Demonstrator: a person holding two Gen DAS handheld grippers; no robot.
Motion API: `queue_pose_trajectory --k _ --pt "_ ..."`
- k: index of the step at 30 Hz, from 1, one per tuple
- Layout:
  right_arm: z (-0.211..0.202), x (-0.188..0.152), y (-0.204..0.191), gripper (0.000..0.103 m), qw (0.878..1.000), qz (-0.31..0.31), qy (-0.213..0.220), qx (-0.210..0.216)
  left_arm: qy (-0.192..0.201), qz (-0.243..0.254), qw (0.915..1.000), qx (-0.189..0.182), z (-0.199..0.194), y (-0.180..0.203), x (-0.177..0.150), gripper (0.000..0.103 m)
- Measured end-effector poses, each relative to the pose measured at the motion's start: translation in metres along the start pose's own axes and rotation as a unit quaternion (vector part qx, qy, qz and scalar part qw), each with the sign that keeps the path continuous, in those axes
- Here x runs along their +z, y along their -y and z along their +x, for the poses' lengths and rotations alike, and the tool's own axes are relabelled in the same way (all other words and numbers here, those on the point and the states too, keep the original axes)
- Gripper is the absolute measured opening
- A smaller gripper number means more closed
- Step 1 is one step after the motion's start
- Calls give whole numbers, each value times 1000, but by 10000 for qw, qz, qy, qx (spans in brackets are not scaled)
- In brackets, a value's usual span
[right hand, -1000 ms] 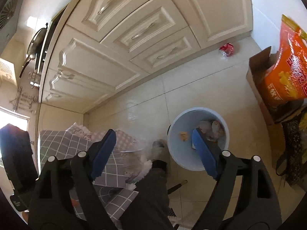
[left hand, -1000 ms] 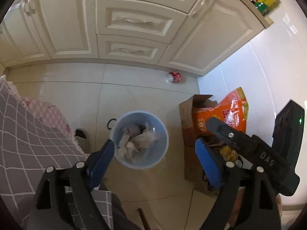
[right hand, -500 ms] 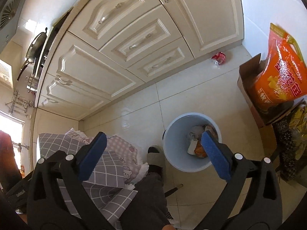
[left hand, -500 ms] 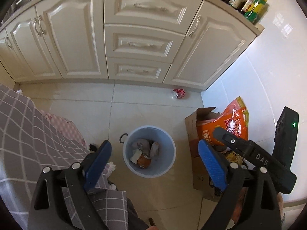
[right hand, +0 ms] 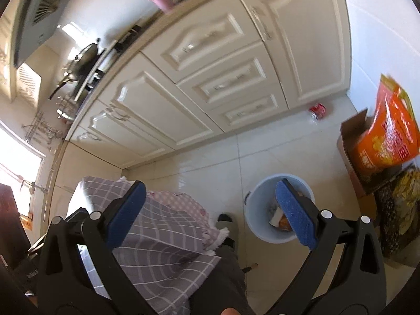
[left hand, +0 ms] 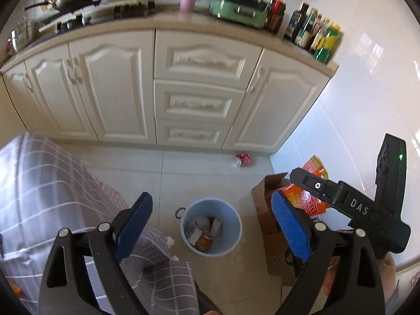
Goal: Collect trash
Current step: 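Move both tools back toward the trash on the table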
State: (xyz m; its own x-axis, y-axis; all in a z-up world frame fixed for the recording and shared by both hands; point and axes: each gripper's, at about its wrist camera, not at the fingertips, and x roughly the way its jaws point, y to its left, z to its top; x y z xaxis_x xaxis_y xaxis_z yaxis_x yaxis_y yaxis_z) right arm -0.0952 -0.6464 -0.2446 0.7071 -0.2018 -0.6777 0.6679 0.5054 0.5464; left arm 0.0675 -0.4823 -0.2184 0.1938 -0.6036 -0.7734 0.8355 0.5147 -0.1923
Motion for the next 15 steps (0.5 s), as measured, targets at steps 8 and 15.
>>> queue_pose_trajectory --k 8,15 --pt "-35 -5 -62 97 9977 -525 280 319 671 42 9976 192 -72 -25 -7 93" --pt "-56 -20 -128 97 9905 -1119 430 667 1153 -47 9922 465 -131 -54 -23 93"
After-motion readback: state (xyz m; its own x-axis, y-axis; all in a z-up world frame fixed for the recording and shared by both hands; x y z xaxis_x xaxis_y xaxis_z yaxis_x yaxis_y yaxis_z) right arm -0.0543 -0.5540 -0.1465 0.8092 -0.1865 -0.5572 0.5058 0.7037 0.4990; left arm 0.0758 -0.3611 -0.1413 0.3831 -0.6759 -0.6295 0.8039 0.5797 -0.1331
